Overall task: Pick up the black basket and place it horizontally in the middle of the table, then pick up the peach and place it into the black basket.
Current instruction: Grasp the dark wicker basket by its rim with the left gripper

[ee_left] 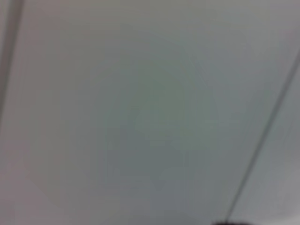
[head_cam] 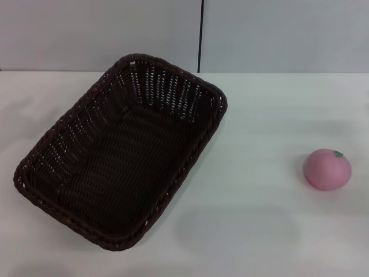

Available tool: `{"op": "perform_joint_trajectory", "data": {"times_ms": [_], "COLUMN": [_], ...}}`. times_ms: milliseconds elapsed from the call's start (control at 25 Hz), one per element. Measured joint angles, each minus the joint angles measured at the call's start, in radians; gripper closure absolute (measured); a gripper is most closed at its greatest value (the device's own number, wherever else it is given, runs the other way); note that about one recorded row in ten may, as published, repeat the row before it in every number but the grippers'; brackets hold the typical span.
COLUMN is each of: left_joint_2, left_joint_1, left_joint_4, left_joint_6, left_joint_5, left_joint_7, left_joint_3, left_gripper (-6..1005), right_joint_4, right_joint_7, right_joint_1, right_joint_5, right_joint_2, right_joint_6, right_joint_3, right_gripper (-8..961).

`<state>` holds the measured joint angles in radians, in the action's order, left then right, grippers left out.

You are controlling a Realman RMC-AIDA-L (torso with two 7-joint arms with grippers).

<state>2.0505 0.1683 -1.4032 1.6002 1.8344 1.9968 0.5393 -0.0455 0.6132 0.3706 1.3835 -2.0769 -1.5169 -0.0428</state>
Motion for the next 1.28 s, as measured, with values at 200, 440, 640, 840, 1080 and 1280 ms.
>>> {"op": "perform_joint_trajectory", "data": {"times_ms": [200, 440, 640, 840, 1080, 1280], "left_joint_2": [-0.007, 0.014, 0.019, 0.019, 0.020, 0.020], "left_joint_1": [0.118, 0.267, 0.308, 0.362, 0.373, 0.377], "left_joint_4": [-0.261, -0.408, -0.384, -0.313, -0.248, -0.217], "left_joint_6": [0.116, 0.162, 0.138, 0.161, 0.163, 0.162], "left_joint_5": [0.268, 0.656, 0.768, 0.813, 0.840, 0.854], "left_joint_7": [0.247, 0.448, 0.495, 0.515, 0.517, 0.517], "left_joint_3": [0.118, 0.409, 0.535, 0.551, 0.571, 0.579], "left_gripper": [269, 270, 271, 272, 272, 273], "right_joint_4": [0.001, 0.001, 0.003, 0.006, 0.011, 0.016], "right_joint_7": [0.004, 0.017, 0.046, 0.054, 0.054, 0.054], "right_joint_1": [0.000, -0.008, -0.013, -0.016, -0.021, -0.021], "right_joint_5": [0.000, 0.000, 0.006, 0.007, 0.005, 0.005], "right_joint_2": [0.000, 0.000, 0.000, -0.001, -0.002, -0.003], "right_joint_6": [-0.004, -0.010, -0.016, -0.030, -0.043, -0.053], "right_joint_3": [0.000, -0.002, -0.009, -0.010, -0.008, -0.010], "right_gripper": [280, 281, 281, 281, 280, 280]}}
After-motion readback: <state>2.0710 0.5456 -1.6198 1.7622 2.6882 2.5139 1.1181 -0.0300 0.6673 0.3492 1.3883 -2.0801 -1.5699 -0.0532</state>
